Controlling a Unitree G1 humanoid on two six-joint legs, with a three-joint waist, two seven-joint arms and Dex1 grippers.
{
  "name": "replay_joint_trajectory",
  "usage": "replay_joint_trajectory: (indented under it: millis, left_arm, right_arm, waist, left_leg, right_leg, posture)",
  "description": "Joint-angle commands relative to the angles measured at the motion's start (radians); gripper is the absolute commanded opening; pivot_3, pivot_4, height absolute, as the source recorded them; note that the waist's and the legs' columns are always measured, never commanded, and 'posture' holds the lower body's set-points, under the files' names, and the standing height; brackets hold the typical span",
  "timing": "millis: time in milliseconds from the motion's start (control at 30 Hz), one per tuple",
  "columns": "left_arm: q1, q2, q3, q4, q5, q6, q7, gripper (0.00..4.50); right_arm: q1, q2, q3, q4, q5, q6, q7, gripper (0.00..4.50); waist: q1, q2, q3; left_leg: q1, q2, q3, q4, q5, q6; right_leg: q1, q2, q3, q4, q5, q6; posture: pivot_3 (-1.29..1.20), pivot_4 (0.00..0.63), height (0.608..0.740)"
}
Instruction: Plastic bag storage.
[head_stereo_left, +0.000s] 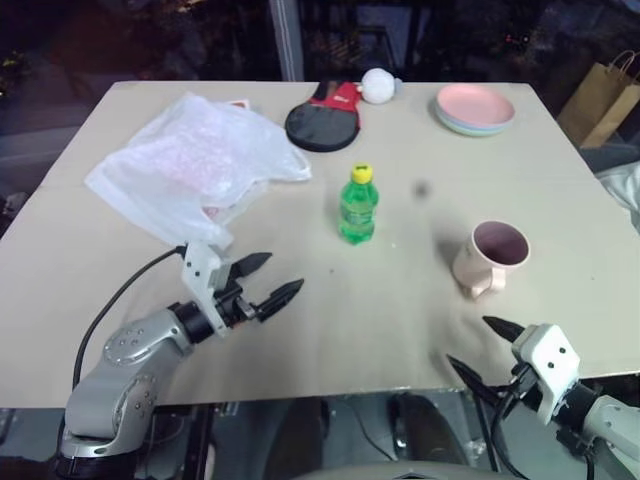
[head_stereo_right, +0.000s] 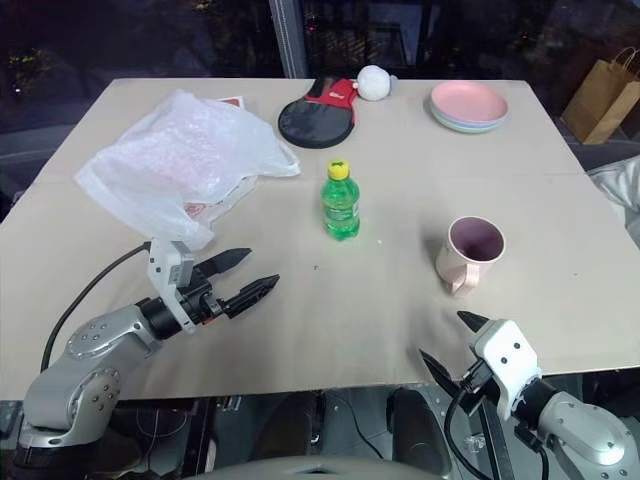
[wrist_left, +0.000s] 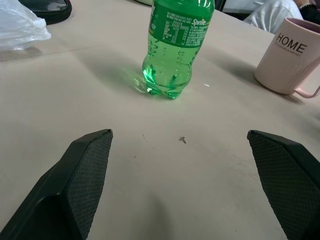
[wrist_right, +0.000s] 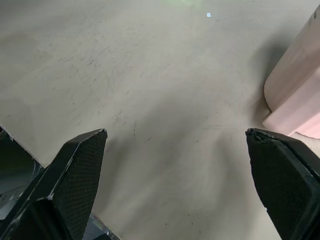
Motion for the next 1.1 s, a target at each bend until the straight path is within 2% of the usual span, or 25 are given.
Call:
replay_joint_trajectory:
  millis: [33,267,333,400,467,567,700,933,1100]
  left_arm:
    - [-0.028,-0.006,0.017,-0.058,-0.024,0.007,0.032,4.49]
    - [-0.201,-0.081,0.032,-0.07,0.01,0.027,0.25,4.49]
    - [-0.261,-0.08,0.023,-0.039,0.07,0.034,0.323,4.49]
    - [-0.383,-0.042,-0.011,0.055,0.223,0.084,0.463,4.49]
    - [-0.447,0.011,-0.047,0.142,0.351,0.106,0.528,4.49]
    - [-0.457,0.053,-0.051,0.235,0.417,0.12,0.535,4.49]
    - [-0.377,0.111,-0.041,0.272,0.465,0.13,0.489,4.49]
    - [-0.261,0.137,0.013,0.251,0.485,0.129,0.447,4.49]
    - [-0.309,0.152,0.01,0.285,0.488,0.125,0.418,4.49]
  right_arm:
    - [-0.015,-0.005,-0.006,-0.025,0.007,-0.018,-0.001,4.5]
    - [-0.135,-0.032,0.005,-0.092,0.108,0.066,0.013,4.5]
    - [-0.17,-0.047,-0.005,-0.103,0.158,0.093,0.023,4.5]
    - [-0.258,-0.09,-0.023,-0.13,0.243,0.133,0.047,4.5]
    - [-0.342,-0.133,-0.03,-0.153,0.311,0.169,0.058,4.5]
    - [-0.439,-0.174,-0.033,-0.166,0.4,0.221,0.043,4.5]
    - [-0.546,-0.21,-0.033,-0.152,0.477,0.263,0.024,4.5]
    - [-0.653,-0.214,-0.001,-0.114,0.457,0.252,-0.003,4.5]
    - [-0.723,-0.21,0.043,-0.092,0.407,0.228,-0.01,4.5]
  waist:
    - [0.003,0.0,0.0]
    - [0.007,0.0,0.0]
    - [0.007,0.0,0.0]
    - [0.007,-0.001,0.0]
    - [0.002,-0.001,0.0]
    - [-0.001,-0.001,0.0]
    - [0.0,-0.002,0.0]
    - [0.01,-0.002,0.001]
    - [0.005,-0.002,0.001]
  left_leg:
    - [0.0,0.0,0.0,0.0,0.0,0.0]
    - [0.0,0.0,-0.001,0.002,0.0,0.0]
    - [0.0,0.0,-0.001,0.002,0.0,0.0]
    - [0.0,0.0,-0.001,0.002,0.0,0.0]
    - [0.0,-0.001,-0.002,0.005,0.0,0.001]
    - [0.001,0.0,-0.002,0.004,0.0,0.0]
    - [0.0,0.0,-0.002,0.003,0.0,0.0]
    - [-0.001,-0.001,-0.002,0.001,0.0,0.0]
    - [0.0,0.0,-0.001,0.002,0.0,0.0]
  right_leg:
    - [0.0,0.0,0.0,0.0,0.0,0.0]
    - [0.001,0.001,-0.001,0.001,0.0,0.0]
    - [0.001,0.001,-0.001,0.001,0.0,0.0]
    - [0.002,0.002,0.0,0.001,0.0,0.0]
    - [0.002,0.003,0.0,0.003,0.0,0.001]
    - [0.002,0.003,0.0,0.004,0.0,0.0]
    - [0.001,0.003,0.0,0.004,0.0,0.0]
    - [0.001,0.002,-0.001,0.002,0.002,-0.003]
    - [0.001,0.002,-0.001,0.002,0.002,-0.003]
  posture:
    - [0.0,0.15,0.74]
    - [0.0,0.15,0.74]
    - [0.0,0.15,0.74]
    - [0.0,0.15,0.74]
    - [0.0,0.15,0.74]
    - [0.0,0.15,0.74]
    - [0.0,0.15,0.74]
    - [0.0,0.15,0.74]
    - [0.0,0.15,0.74]
